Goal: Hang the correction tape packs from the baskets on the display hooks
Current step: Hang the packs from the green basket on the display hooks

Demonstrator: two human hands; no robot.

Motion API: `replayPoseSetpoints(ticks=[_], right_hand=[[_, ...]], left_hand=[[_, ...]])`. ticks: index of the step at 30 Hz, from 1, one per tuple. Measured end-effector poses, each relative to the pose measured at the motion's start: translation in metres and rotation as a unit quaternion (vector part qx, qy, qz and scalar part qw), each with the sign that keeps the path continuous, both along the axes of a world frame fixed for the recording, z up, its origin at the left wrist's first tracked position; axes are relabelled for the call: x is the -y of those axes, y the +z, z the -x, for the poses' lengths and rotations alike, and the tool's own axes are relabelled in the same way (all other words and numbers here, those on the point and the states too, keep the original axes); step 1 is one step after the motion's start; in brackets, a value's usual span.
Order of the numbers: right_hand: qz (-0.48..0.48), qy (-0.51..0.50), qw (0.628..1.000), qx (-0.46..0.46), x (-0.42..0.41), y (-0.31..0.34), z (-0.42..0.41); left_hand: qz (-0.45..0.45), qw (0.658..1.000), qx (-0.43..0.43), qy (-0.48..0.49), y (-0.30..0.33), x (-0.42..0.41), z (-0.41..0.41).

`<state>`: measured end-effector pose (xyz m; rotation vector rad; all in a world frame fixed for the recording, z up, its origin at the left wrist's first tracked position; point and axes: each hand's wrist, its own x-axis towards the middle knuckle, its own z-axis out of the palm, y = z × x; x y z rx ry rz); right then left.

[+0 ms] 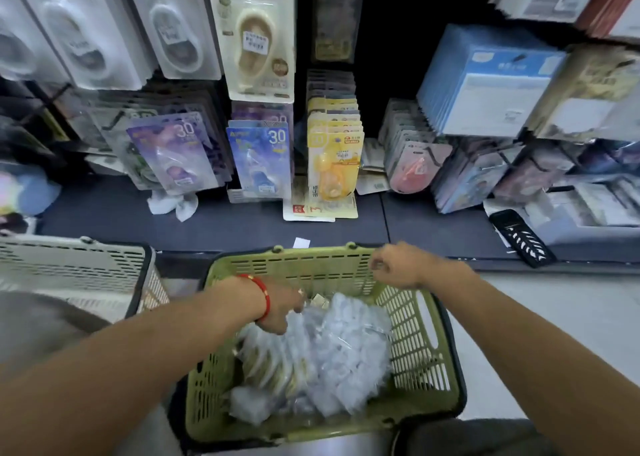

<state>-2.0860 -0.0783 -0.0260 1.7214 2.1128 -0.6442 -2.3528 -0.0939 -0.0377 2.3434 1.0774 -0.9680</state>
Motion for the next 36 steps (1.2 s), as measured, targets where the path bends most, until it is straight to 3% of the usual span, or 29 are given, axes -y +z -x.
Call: replayPoseSetpoints(ticks=[2, 4, 6, 10, 13, 18, 22, 26, 28, 30, 33, 36], right_hand=[[0.07, 0.003, 0.997, 0.018, 0.023, -0.049, 0.003], [0.117, -0.026, 0.993, -0.011, 0.045, -0.095, 0.009], [0.112, -0.062, 0.991, -0.035, 0.065, -0.132, 0.017], [0.114, -0.176, 0.974, -0.082, 0.091, -0.175, 0.036], [0.108, -0.166, 0.978, -0.065, 0.091, -0.18, 0.036], [-0.009, -0.158, 0.982, -0.102, 0.091, -0.176, 0.032], [-0.044, -0.245, 0.953, -0.175, 0.088, -0.161, 0.015], [-0.07, -0.31, 0.905, -0.283, 0.085, -0.134, -0.012], [-0.1, -0.361, 0.862, -0.343, 0.083, -0.118, -0.015], [-0.099, -0.408, 0.803, -0.424, 0.078, -0.099, -0.013], [-0.002, -0.411, 0.75, -0.519, 0.075, -0.073, 0.002], [0.115, -0.341, 0.752, -0.552, 0.073, -0.063, 0.028]], left_hand=[[0.031, 0.998, 0.009, 0.054, -0.033, 0.023, -0.002], [0.054, 0.984, 0.07, 0.155, -0.058, 0.047, 0.0], [0.047, 0.962, 0.13, 0.233, -0.077, 0.071, 0.003], [0.021, 0.947, 0.159, 0.28, -0.096, 0.092, 0.004], [0.022, 0.937, 0.177, 0.301, -0.097, 0.091, 0.005], [0.0, 0.93, 0.193, 0.312, -0.103, 0.097, 0.013], [-0.002, 0.914, 0.215, 0.345, -0.105, 0.102, 0.012], [-0.011, 0.873, 0.253, 0.417, -0.096, 0.1, 0.004], [-0.037, 0.84, 0.294, 0.455, -0.088, 0.097, -0.004], [-0.035, 0.782, 0.363, 0.506, -0.077, 0.094, -0.015], [0.106, 0.631, 0.463, 0.613, -0.056, 0.087, -0.032], [0.258, 0.472, 0.523, 0.661, -0.047, 0.084, -0.034]])
